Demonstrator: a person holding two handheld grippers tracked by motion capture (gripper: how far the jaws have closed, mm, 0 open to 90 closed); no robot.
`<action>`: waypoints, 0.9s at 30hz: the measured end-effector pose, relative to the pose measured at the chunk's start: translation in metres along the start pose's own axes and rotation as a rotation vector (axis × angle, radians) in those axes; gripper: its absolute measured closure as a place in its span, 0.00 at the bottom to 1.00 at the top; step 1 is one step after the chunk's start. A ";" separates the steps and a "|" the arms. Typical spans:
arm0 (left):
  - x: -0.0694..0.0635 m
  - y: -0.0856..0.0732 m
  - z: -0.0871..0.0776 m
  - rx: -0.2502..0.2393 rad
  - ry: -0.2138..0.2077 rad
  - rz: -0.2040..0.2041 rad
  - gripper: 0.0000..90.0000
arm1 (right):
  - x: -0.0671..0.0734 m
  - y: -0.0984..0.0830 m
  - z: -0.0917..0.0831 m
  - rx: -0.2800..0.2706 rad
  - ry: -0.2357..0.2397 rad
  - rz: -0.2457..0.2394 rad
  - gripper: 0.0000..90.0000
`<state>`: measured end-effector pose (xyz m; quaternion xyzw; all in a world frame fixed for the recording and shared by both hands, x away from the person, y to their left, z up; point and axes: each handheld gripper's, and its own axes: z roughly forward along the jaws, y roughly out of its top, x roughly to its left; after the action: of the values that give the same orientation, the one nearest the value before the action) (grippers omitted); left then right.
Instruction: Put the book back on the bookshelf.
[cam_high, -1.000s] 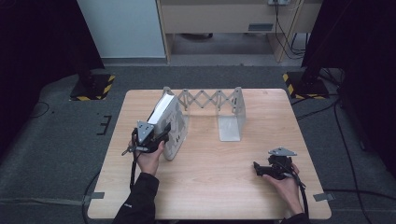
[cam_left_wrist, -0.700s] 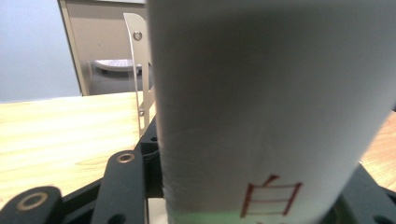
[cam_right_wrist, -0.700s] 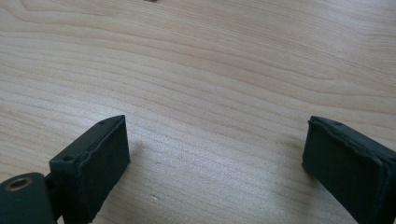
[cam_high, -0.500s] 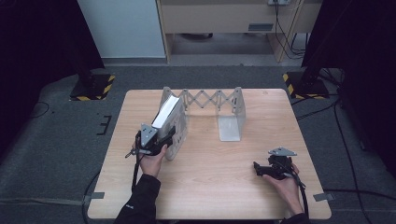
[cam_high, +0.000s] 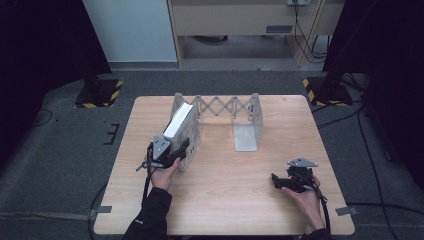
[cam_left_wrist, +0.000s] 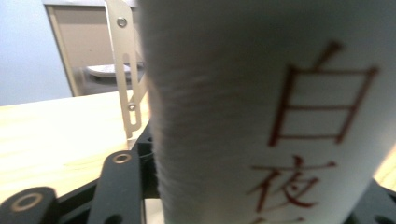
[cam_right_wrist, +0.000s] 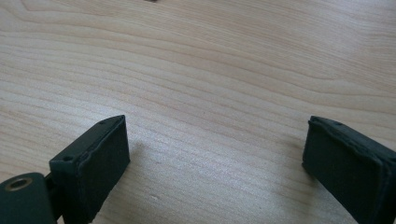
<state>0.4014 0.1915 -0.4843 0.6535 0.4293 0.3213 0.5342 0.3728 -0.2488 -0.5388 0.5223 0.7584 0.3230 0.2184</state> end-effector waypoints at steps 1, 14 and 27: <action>0.000 0.000 0.000 -0.001 0.003 0.000 0.53 | 0.000 0.000 0.000 0.000 0.000 0.000 0.08; 0.001 0.008 0.004 0.023 0.074 0.023 0.56 | 0.000 0.000 0.000 0.000 0.000 0.000 0.08; -0.004 0.011 0.018 0.017 0.098 0.063 0.55 | 0.000 0.001 0.001 0.003 0.003 0.004 0.08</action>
<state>0.4183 0.1792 -0.4774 0.6549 0.4369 0.3657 0.4965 0.3735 -0.2480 -0.5386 0.5238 0.7581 0.3229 0.2159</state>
